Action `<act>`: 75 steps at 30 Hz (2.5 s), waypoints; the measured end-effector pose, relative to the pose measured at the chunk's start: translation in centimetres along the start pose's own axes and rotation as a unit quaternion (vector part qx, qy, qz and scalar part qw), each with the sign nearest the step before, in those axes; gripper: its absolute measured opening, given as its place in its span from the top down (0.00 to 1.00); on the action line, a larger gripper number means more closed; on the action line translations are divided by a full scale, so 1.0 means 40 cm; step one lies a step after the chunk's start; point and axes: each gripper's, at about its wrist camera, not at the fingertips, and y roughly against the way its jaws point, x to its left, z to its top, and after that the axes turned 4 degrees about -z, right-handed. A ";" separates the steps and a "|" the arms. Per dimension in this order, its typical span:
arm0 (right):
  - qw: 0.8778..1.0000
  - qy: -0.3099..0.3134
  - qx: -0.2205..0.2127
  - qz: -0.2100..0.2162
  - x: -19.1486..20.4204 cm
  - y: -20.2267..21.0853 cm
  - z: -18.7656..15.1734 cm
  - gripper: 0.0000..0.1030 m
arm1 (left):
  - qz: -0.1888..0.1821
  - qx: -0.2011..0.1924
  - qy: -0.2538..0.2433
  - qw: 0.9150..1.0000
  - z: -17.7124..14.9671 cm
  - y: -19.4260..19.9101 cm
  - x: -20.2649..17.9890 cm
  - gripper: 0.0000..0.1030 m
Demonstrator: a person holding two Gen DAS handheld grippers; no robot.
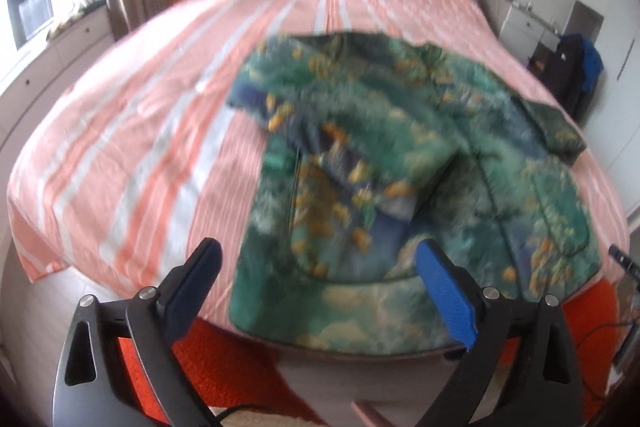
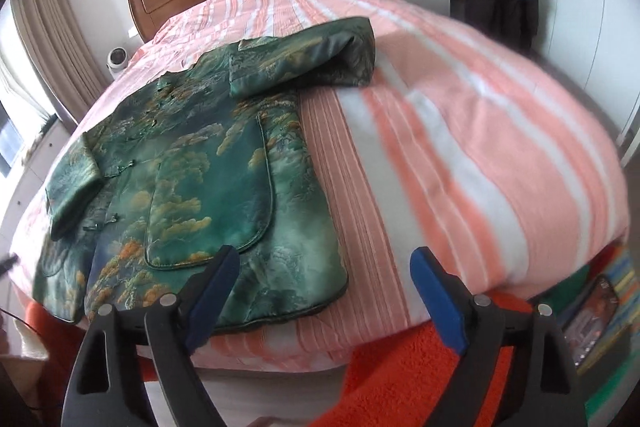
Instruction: Fold large clothes
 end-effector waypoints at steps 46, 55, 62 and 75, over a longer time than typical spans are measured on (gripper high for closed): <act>0.986 0.136 -0.045 0.081 0.249 0.111 -0.065 0.11 | -0.071 0.014 -0.350 0.934 0.077 -0.131 -0.339 0.01; 0.986 0.141 -0.043 0.080 0.248 0.123 -0.089 0.11 | -0.044 0.116 -0.303 0.945 0.096 -0.373 -0.251 0.79; 0.987 0.134 -0.050 0.072 0.227 0.128 -0.080 0.11 | -0.053 -0.009 -0.091 0.994 0.318 -0.097 0.085 0.90; 0.984 0.173 -0.036 0.030 0.176 0.012 0.194 0.11 | 0.246 0.002 0.269 0.931 0.148 -0.076 0.920 0.27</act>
